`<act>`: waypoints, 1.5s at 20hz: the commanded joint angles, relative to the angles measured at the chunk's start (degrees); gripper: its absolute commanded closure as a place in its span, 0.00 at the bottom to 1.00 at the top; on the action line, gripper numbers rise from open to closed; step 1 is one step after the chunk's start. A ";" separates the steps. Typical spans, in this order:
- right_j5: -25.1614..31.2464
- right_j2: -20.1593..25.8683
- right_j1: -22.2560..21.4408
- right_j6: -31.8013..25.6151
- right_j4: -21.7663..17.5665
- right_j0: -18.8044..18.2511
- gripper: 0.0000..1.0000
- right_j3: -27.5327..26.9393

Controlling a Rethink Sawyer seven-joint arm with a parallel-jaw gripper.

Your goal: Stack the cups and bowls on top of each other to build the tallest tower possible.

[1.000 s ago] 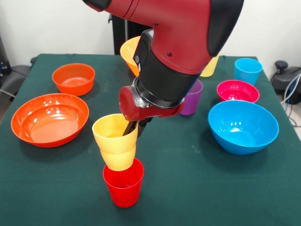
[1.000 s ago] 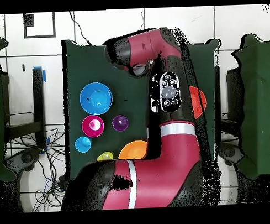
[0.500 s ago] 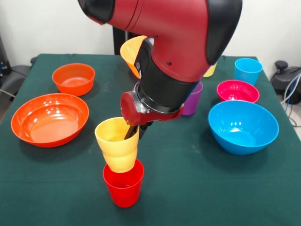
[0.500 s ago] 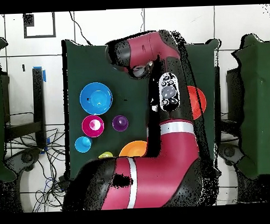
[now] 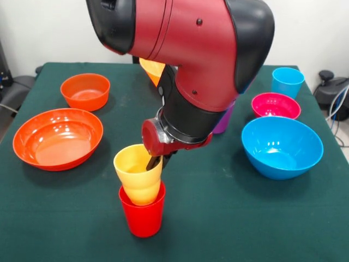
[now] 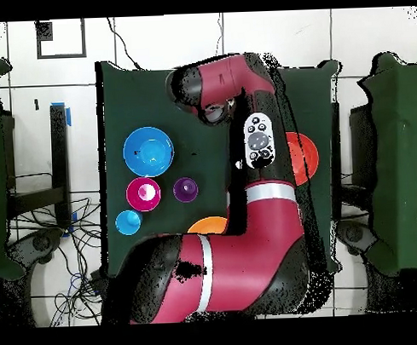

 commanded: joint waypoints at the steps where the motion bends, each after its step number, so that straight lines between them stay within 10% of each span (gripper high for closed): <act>1: -1.52 0.88 -0.02 -1.44 -0.60 0.68 1.00 0.03; 30: -4.81 0.68 -0.39 -1.91 -1.18 0.60 1.00 1.10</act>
